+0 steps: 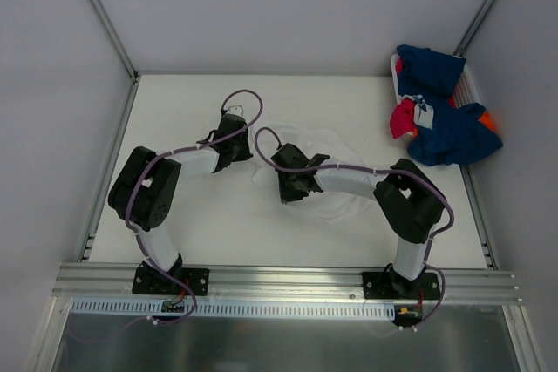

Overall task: Fold and stack the t-shirts
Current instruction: Flatten out the tshirt

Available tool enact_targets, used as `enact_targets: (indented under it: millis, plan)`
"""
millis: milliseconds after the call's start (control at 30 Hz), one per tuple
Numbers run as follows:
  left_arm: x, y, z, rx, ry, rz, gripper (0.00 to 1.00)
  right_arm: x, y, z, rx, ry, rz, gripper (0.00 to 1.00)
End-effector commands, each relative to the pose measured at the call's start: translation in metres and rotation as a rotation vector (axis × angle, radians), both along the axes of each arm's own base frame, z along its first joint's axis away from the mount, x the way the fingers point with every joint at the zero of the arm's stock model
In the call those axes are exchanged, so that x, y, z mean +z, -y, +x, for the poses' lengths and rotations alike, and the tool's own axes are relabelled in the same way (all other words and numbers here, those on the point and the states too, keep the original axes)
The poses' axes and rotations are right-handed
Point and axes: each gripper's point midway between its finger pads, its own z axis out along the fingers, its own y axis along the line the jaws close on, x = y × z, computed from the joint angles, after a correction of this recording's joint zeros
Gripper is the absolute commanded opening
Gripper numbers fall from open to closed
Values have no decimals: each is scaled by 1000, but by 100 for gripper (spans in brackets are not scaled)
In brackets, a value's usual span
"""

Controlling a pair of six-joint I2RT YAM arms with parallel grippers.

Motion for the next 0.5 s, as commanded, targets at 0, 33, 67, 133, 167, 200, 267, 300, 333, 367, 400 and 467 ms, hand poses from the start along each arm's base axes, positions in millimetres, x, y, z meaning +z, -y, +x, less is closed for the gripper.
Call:
enact_targets:
  millis: [0,33,67,133,167,200,267,300,333,367,400,467]
  plan:
    - [21,-2,0,-6,61,15,0,-23,10,-7,-13,-32,-85,1]
    - [22,-3,0,-7,64,17,0,-24,9,-7,-12,-35,-85,0]
    - [23,-4,-1,-3,66,18,0,-24,8,-7,-8,-29,-88,1]
    - [26,-5,-1,-3,74,23,0,-23,9,-4,-14,-9,-95,0]
    - [28,-5,-2,-4,80,21,0,-21,9,-4,-16,0,-96,0]
    - [30,-6,-2,-7,84,23,0,-17,8,-3,-14,13,-91,0]
    - [42,-8,-2,0,104,21,0,5,12,1,-3,53,-98,0]
    - [46,-11,-4,3,105,33,0,22,10,8,-3,87,-88,0]
    - [52,-16,-4,18,121,50,0,45,14,16,-12,151,-90,0]
    - [68,-19,-4,28,153,49,0,59,25,16,6,171,-134,0]
    - [73,-23,-6,28,158,68,0,86,27,29,-11,244,-142,0]
    - [101,-29,-7,35,211,78,0,126,43,32,-2,314,-169,0]
